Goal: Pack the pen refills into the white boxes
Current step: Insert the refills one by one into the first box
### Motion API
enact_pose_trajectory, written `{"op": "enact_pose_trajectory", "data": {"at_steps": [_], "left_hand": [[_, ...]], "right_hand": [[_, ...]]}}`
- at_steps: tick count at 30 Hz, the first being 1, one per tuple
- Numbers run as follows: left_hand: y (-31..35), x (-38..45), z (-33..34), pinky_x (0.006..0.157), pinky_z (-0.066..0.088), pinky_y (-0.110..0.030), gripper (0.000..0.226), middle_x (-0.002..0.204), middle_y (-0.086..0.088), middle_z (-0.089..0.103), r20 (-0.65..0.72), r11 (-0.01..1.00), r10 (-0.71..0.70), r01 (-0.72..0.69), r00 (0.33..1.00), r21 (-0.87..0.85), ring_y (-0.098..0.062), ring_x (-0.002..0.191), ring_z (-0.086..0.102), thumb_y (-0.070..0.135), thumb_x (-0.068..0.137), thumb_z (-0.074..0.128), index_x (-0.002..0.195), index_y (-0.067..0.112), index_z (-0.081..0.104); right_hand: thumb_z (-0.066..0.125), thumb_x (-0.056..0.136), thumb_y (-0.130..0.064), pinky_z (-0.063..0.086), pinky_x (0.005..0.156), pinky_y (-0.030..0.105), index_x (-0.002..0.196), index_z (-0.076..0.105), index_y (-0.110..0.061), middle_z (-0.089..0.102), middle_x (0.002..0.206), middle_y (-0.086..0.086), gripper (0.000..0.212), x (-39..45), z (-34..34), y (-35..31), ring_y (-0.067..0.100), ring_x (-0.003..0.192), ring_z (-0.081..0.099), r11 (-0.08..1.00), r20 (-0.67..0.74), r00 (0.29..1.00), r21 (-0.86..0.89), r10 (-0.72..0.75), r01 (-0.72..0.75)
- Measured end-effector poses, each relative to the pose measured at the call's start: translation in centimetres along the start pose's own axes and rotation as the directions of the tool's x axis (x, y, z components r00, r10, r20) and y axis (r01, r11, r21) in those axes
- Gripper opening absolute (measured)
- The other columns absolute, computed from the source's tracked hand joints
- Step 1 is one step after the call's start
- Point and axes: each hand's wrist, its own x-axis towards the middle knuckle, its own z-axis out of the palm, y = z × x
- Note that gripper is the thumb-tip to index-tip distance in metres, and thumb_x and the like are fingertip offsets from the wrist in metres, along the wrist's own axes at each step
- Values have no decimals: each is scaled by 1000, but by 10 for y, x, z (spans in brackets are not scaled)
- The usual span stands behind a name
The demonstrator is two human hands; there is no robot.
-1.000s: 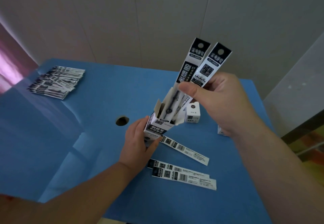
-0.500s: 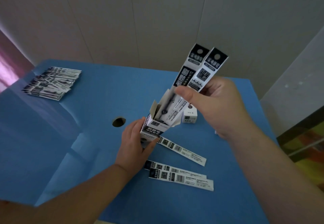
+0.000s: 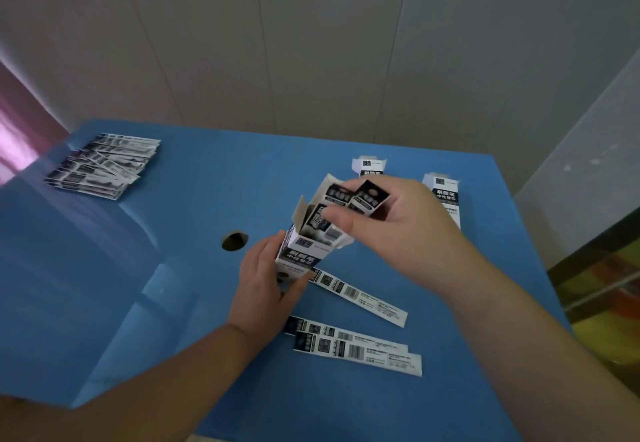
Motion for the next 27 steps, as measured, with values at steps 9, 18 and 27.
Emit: {"op": "enact_pose_trajectory", "data": {"at_steps": [9,18,27], "left_hand": [[-7,-1,3,109,48,-59,69,142,-10,53,-38,993,106,-103,994,62,-28,133,49,45,91,63,148,11,45],[-6,0,4,102,51,-62,65,138,-1,47,-61,985,160,-155,985,81,-24,127,47,44,89,64,146,20,41],[-2,1,2,108,46,-61,69,140,-17,57,-21,996,56,-54,998,76,-31,131,49,32,89,72,150,12,48]], "right_hand": [[67,93,-43,40,59,10,104,77,-36,61,72,-28,17,-1,8,-7,-10,71,57,898,196,980,-438,45,46],[53,102,-35,30,49,28,67,58,-23,50,56,-7,37,-2,19,-18,6,50,45,777,346,924,-622,163,96],[56,97,-43,51,53,31,81,65,-24,60,62,-4,27,-7,21,-20,8,54,61,823,281,947,-567,152,36]]}}
